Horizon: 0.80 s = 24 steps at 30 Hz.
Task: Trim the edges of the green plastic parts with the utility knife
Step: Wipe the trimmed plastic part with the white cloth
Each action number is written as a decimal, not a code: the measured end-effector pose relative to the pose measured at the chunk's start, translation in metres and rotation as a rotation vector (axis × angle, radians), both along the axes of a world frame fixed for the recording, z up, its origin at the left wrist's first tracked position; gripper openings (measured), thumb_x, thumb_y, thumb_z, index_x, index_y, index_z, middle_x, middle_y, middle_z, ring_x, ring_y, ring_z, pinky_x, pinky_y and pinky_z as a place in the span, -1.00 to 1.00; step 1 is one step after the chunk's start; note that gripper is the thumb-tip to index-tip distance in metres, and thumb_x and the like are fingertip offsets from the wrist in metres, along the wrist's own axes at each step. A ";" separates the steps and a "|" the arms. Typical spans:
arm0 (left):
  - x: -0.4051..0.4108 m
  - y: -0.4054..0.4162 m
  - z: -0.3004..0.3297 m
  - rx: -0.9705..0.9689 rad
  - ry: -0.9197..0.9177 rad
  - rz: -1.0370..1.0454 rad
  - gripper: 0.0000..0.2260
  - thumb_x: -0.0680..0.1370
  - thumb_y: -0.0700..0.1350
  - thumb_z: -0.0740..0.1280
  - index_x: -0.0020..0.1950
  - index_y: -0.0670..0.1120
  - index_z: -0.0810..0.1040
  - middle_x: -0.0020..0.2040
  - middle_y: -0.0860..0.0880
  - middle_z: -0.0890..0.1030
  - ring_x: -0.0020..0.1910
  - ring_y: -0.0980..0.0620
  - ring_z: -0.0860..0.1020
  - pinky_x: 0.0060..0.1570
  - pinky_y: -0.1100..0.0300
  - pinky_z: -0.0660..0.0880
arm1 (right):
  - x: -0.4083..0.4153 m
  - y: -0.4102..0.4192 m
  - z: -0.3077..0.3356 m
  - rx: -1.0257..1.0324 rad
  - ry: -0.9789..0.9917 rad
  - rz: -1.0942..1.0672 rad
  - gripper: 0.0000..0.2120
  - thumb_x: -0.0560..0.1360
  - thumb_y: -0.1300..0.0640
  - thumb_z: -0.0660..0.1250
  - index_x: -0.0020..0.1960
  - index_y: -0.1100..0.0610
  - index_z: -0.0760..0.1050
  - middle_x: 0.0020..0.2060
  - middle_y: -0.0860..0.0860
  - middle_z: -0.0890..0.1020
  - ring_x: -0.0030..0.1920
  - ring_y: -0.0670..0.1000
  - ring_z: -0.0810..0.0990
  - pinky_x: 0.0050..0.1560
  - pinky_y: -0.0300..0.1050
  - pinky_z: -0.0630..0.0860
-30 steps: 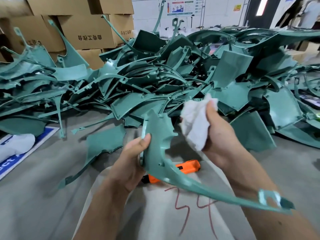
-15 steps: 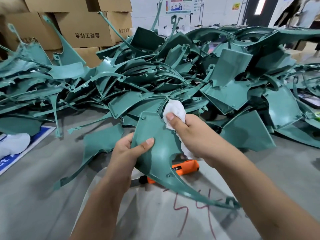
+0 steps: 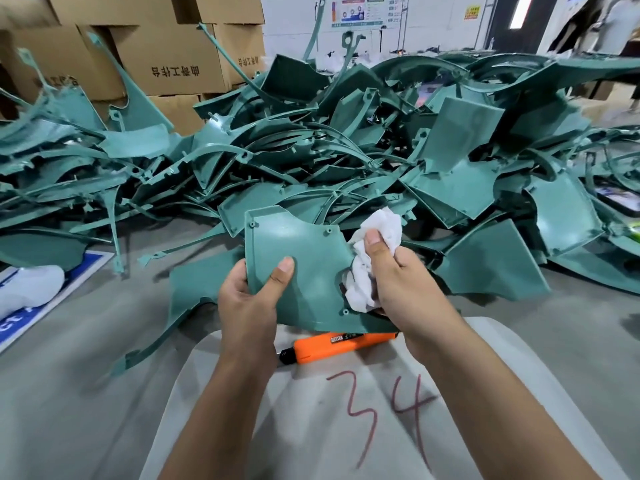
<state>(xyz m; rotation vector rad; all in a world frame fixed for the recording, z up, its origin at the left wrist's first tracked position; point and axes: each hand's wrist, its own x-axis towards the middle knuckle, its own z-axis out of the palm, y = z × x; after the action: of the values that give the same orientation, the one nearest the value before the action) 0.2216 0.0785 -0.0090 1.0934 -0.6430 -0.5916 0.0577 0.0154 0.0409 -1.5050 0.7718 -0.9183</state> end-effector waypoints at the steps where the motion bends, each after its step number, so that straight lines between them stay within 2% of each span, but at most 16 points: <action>1: -0.001 0.001 0.001 -0.003 0.004 -0.006 -0.74 0.48 -0.06 0.51 0.15 -0.07 0.69 0.07 -0.10 0.74 0.05 -0.14 0.71 0.04 -0.07 0.66 | -0.003 -0.001 0.002 -0.026 0.030 -0.015 -0.48 0.77 -0.07 0.05 -0.35 0.02 0.29 -0.55 -0.06 0.39 -0.49 -0.06 0.35 -0.40 -0.30 0.33; 2: -0.002 0.002 0.001 -0.003 0.012 -0.012 -0.73 0.48 -0.06 0.52 0.16 -0.07 0.69 0.08 -0.10 0.74 0.07 -0.15 0.71 0.08 -0.11 0.65 | -0.006 -0.001 0.003 -0.055 0.063 -0.036 -0.47 0.77 -0.08 0.07 -0.37 0.00 0.32 -0.53 -0.07 0.40 -0.49 -0.09 0.36 -0.39 -0.31 0.33; 4: -0.004 0.003 0.002 0.001 0.032 -0.030 -0.69 0.47 -0.02 0.50 0.18 -0.07 0.69 0.11 -0.12 0.73 0.11 -0.17 0.69 0.13 -0.16 0.63 | -0.012 -0.006 0.004 -0.086 0.096 -0.088 -0.53 0.74 -0.11 0.12 -0.27 0.06 0.42 -0.46 -0.03 0.40 -0.43 -0.07 0.36 -0.37 -0.26 0.33; 6: -0.003 0.003 0.003 0.000 0.054 -0.062 -0.65 0.46 0.00 0.47 0.21 -0.09 0.68 0.14 -0.14 0.72 0.13 -0.20 0.68 0.15 -0.18 0.62 | -0.019 -0.013 0.004 -0.095 0.088 -0.145 -0.57 0.73 -0.12 0.15 -0.18 0.14 0.41 -0.43 -0.01 0.38 -0.43 -0.05 0.33 -0.44 -0.27 0.32; 8: -0.001 0.002 0.004 -0.005 0.085 -0.076 -0.64 0.47 -0.01 0.46 0.22 -0.11 0.67 0.14 -0.15 0.72 0.14 -0.21 0.68 0.13 -0.17 0.63 | -0.026 -0.018 0.004 -0.123 0.109 -0.175 -0.60 0.73 -0.12 0.16 -0.17 0.12 0.40 -0.47 -0.06 0.35 -0.48 -0.08 0.29 -0.48 -0.29 0.29; 10: -0.001 0.001 0.003 0.007 0.087 -0.082 -0.66 0.49 -0.04 0.46 0.23 -0.13 0.66 0.13 -0.14 0.72 0.13 -0.20 0.68 0.08 -0.11 0.65 | -0.028 -0.019 0.004 -0.179 0.196 -0.072 -0.60 0.71 -0.15 0.16 -0.19 0.08 0.40 -0.49 -0.14 0.39 -0.48 -0.11 0.33 -0.44 -0.28 0.30; 12: -0.004 -0.002 0.000 0.021 0.034 -0.056 -0.75 0.55 -0.11 0.46 0.21 -0.13 0.65 0.08 -0.13 0.73 0.09 -0.18 0.70 0.00 0.01 0.66 | -0.023 -0.010 0.004 -0.281 0.281 0.134 -0.67 0.69 -0.16 0.19 -0.17 -0.02 0.46 -0.43 -0.20 0.49 -0.42 -0.20 0.42 -0.36 -0.31 0.35; 15: -0.004 -0.003 -0.004 0.015 -0.002 0.009 -0.79 0.55 -0.10 0.47 0.18 -0.08 0.66 0.05 -0.10 0.74 0.03 -0.12 0.71 -0.06 0.04 0.66 | -0.008 -0.001 0.001 -0.351 0.226 0.232 -0.76 0.72 0.08 0.27 -0.10 -0.16 0.49 -0.31 -0.33 0.56 -0.29 -0.27 0.49 -0.23 -0.43 0.39; 18: 0.001 0.000 -0.002 0.019 0.051 0.017 -0.75 0.51 -0.06 0.49 0.16 -0.08 0.69 0.06 -0.12 0.74 0.04 -0.15 0.71 0.00 -0.06 0.67 | -0.005 -0.004 0.002 -0.379 0.254 0.246 -0.77 0.68 0.17 0.32 -0.12 -0.06 0.45 -0.34 -0.23 0.52 -0.34 -0.17 0.45 -0.28 -0.33 0.40; 21: 0.011 0.000 0.001 0.039 0.140 0.030 -0.80 0.53 -0.12 0.49 0.14 -0.12 0.70 0.06 -0.15 0.74 0.07 -0.21 0.70 0.04 -0.12 0.66 | -0.021 -0.013 0.005 -0.405 0.451 0.304 -0.77 0.68 0.08 0.31 -0.15 0.02 0.43 -0.36 -0.08 0.48 -0.37 -0.09 0.44 -0.38 -0.16 0.45; 24: 0.026 0.004 0.006 0.081 0.186 0.008 -0.75 0.54 -0.12 0.46 0.19 -0.17 0.67 0.08 -0.16 0.73 0.09 -0.23 0.69 -0.01 -0.09 0.67 | -0.045 -0.021 0.009 -0.403 0.613 0.369 -0.77 0.69 0.05 0.26 -0.14 0.02 0.41 -0.32 -0.03 0.47 -0.38 -0.06 0.44 -0.40 -0.12 0.48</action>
<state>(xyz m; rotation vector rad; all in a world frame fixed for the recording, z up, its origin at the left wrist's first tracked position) 0.2475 0.0821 -0.0034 1.1011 -0.4568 -0.7081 0.0124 -0.0056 0.0504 -2.2462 0.7191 -0.3332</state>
